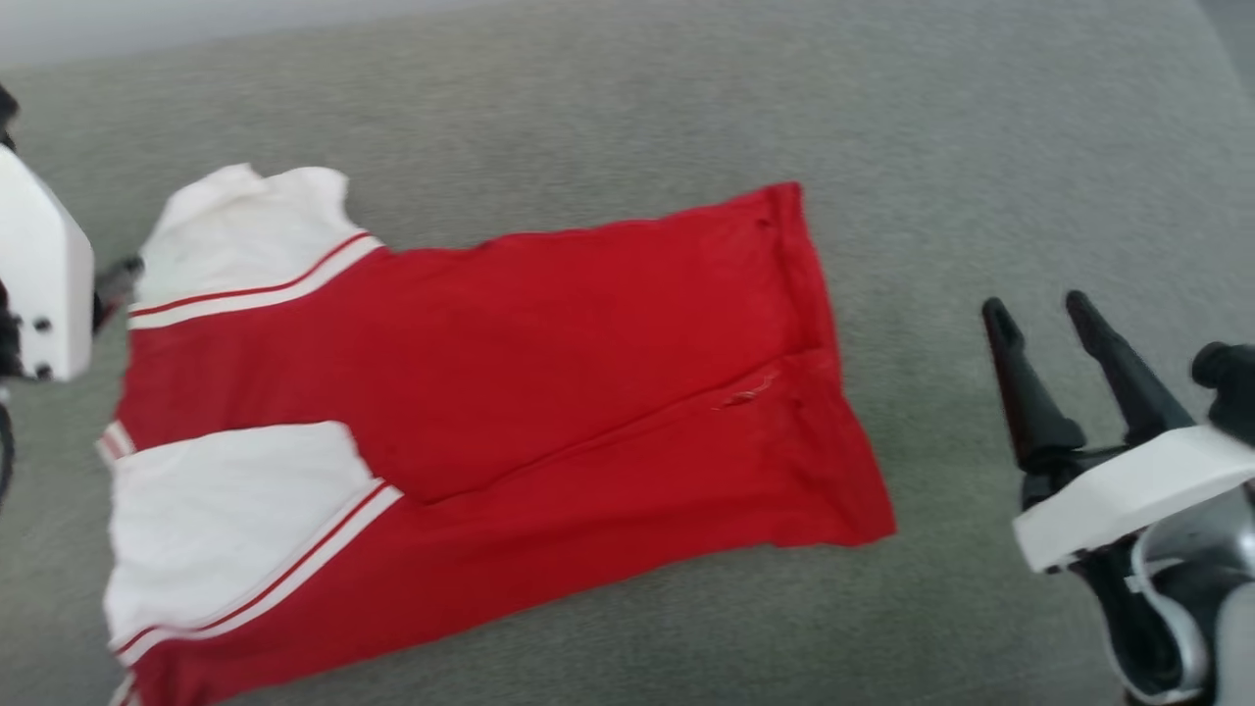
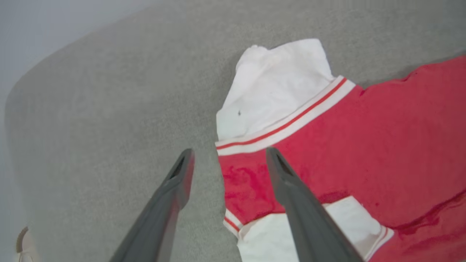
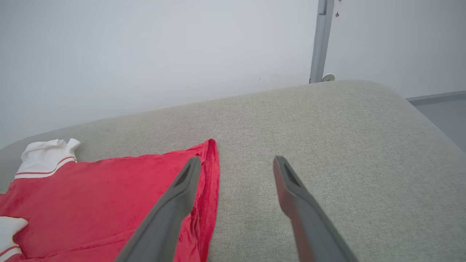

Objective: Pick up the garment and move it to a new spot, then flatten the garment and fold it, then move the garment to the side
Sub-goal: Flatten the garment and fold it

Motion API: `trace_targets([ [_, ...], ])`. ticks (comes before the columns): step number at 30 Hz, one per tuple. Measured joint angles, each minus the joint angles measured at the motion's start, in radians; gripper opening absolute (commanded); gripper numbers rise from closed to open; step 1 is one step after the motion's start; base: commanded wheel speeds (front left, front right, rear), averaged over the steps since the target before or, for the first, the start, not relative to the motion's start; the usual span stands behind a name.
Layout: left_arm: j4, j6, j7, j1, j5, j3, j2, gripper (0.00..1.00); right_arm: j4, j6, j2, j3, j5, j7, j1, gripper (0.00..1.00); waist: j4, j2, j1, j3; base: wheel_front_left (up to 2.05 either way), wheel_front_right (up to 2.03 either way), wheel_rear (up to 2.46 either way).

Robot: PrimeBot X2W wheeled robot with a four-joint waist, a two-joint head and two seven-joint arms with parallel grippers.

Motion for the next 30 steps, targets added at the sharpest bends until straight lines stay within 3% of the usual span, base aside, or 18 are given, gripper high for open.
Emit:
trace_targets([
  [9, 0.242, -0.103, -0.017, -0.123, 0.051, -0.015, -0.071, 1.00, 0.061, 0.000, 0.000, 0.095, 0.020, -0.100, -0.002, 1.00, -0.098, 0.0000, 0.0000, 0.037, 0.00, 0.00, 0.00],
  [20, 0.552, -0.130, 0.001, -0.231, 0.105, -0.062, -0.188, 1.00, 0.119, 0.000, 0.001, 0.212, 0.004, -0.013, -0.091, 1.00, -0.150, 0.0000, 0.0000, 0.122, 0.00, 0.00, 0.00],
  [21, 0.574, -0.130, 0.001, -0.242, 0.103, -0.058, -0.197, 0.96, 0.127, 0.000, 0.001, 0.218, 0.002, 0.000, -0.107, 1.00, -0.150, 0.0000, 0.0000, 0.127, 0.00, 0.00, 0.00],
  [22, 0.593, -0.131, 0.002, -0.252, 0.099, -0.058, -0.207, 0.38, 0.142, 0.000, 0.001, 0.219, 0.007, 0.018, -0.123, 1.00, -0.150, 0.0000, 0.0000, 0.133, 0.00, 0.00, 0.00],
  [23, 0.611, -0.137, 0.002, -0.260, 0.098, -0.057, -0.214, 0.00, 0.154, 0.000, 0.000, 0.229, 0.001, 0.039, -0.141, 1.00, -0.149, 0.0000, 0.0000, 0.137, 0.00, 0.00, 0.00],
  [30, 0.686, -0.174, 0.004, -0.326, 0.108, -0.073, -0.272, 0.00, 0.253, 0.000, 0.001, 0.263, -0.001, 0.187, -0.325, 1.00, -0.129, 0.0000, 0.0001, 0.157, 0.00, 0.00, 0.00],
])
